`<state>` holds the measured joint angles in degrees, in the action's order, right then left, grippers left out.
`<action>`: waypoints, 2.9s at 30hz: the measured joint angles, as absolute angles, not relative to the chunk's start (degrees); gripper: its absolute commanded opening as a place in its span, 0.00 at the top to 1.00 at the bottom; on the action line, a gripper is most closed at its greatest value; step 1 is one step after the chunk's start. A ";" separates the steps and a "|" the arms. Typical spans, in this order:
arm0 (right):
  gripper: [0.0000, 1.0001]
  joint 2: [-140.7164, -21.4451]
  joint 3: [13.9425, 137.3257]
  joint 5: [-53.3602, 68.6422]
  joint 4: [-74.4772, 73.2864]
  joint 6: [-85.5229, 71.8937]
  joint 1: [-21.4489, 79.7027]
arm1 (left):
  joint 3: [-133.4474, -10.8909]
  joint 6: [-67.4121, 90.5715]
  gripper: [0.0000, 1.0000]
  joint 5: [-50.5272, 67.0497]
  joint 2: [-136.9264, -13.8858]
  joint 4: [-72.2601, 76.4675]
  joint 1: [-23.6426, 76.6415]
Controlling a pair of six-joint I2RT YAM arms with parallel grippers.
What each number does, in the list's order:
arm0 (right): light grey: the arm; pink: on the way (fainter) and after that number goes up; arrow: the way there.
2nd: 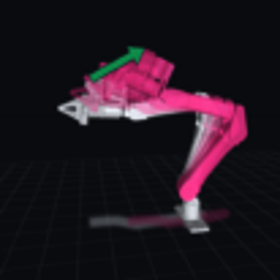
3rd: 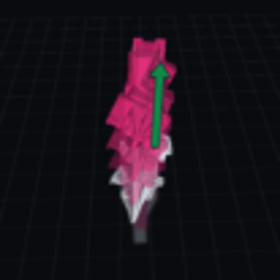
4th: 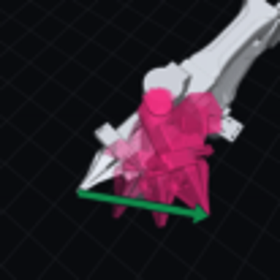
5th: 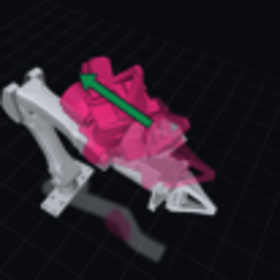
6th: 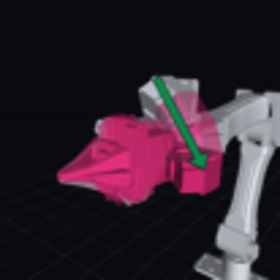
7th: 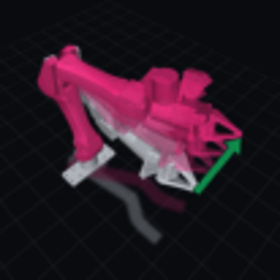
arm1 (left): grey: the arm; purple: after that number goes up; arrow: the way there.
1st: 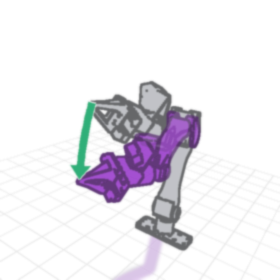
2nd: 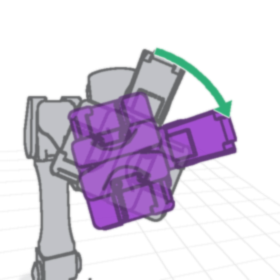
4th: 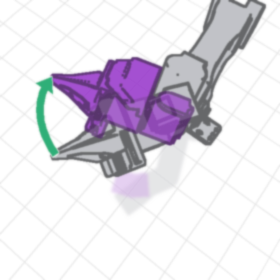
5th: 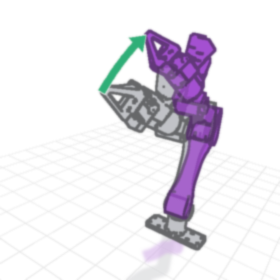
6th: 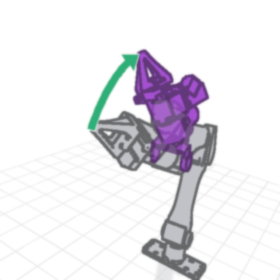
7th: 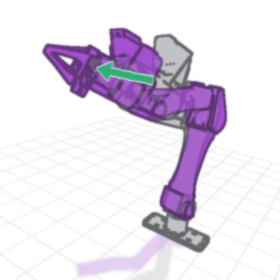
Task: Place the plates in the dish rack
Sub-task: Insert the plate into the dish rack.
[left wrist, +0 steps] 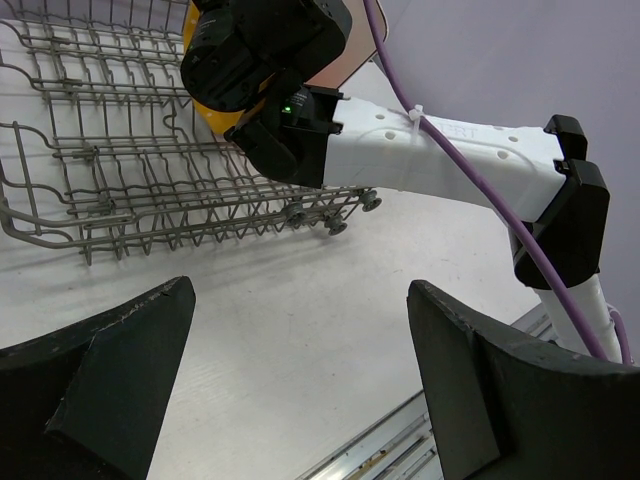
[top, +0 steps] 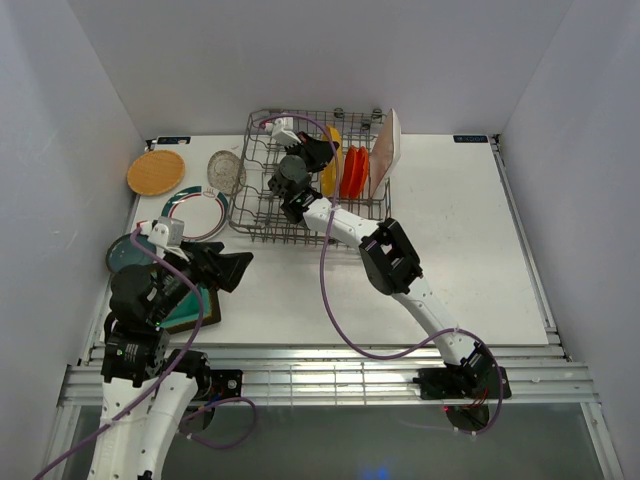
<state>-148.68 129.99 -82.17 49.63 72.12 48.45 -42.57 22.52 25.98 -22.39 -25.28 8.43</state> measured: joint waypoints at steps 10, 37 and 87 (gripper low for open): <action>0.92 -149.47 130.96 -82.17 49.84 73.89 48.49 | -42.57 22.52 0.02 26.00 -22.37 -25.26 8.43; 0.92 -139.17 125.58 -85.36 49.95 72.40 48.66 | -42.57 22.31 0.02 26.48 -22.72 -25.23 8.43; 0.92 -96.88 103.42 -69.95 -12.53 17.72 59.40 | -50.63 20.93 0.02 37.10 -28.77 -17.17 8.47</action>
<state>-96.88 103.42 -69.95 -12.53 17.72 59.40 -50.63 20.93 37.10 -28.77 -17.17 8.47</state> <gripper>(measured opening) 0.088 0.979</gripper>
